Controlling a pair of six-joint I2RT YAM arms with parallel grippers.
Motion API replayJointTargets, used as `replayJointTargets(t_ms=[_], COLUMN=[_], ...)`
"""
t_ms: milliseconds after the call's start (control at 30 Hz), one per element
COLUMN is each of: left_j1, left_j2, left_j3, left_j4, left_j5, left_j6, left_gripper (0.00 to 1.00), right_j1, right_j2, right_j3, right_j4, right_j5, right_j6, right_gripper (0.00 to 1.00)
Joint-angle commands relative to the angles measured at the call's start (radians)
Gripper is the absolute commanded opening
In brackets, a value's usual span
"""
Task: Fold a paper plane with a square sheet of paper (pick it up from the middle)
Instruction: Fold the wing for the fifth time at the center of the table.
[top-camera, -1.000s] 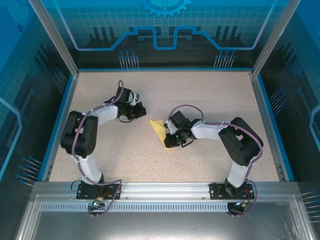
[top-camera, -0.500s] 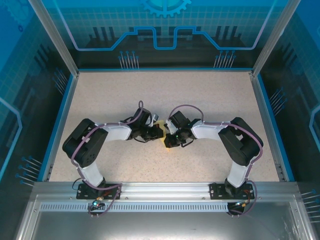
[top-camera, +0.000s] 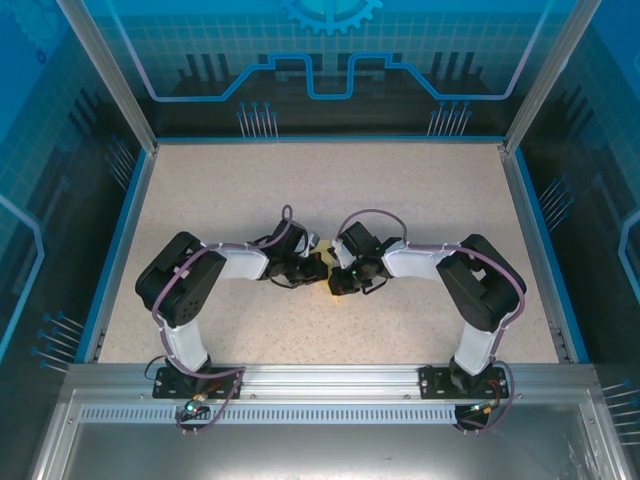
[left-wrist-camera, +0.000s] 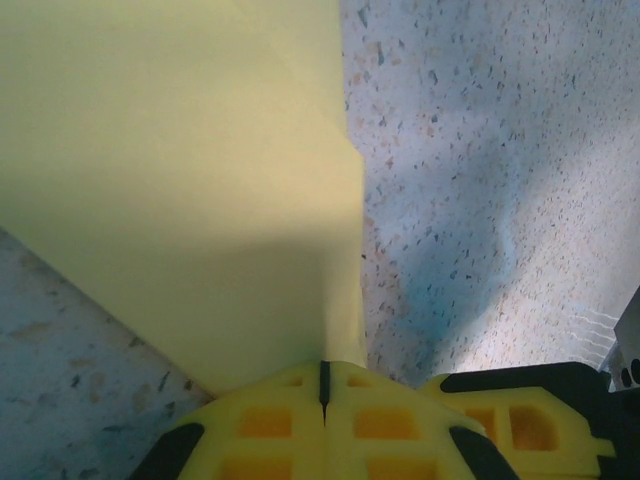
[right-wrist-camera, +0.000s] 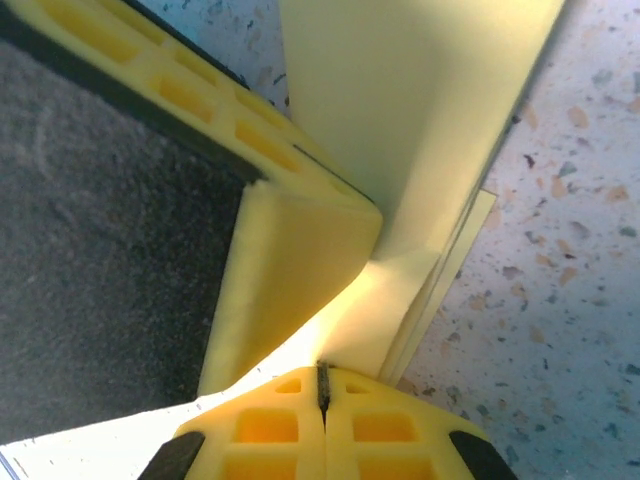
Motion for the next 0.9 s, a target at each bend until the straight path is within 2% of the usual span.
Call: replayJointTargets(t_ms=[0,333,600,667,867], left_j1=[0.054,0.219,0.266,0.274,0.284], left_j2=[0.042,0.104,0.155,0.148,0.058], left_j3=[0.042,0.179,0.264,0.263,0.265], left_j4=[-0.070,-0.145,-0.197,-0.209,-0.284], left_j5=[-0.080,-0.009,-0.049,-0.068,-0.127], left_j6=[0.091,0.203,0.211,0.202,0.161], left_gripper=[0.00,0.01,0.04,0.07,0.27], right_j1=[-0.005,-0.006,-0.006,-0.007,-0.006], right_j2=[0.122,0.129,0.103,0.084,-0.044], right_j3=[-0.077,-0.081,-0.071,-0.060,0.034], right_j4=[-0.246,-0.247,-0.242,-0.234,-0.195], right_j5=[0.212,0.218,0.191,0.166,0.088], right_j6=[-0.007,-0.007,-0.007,-0.005,0.025], right_gripper=[0.01,0.01,0.01,0.03,0.10])
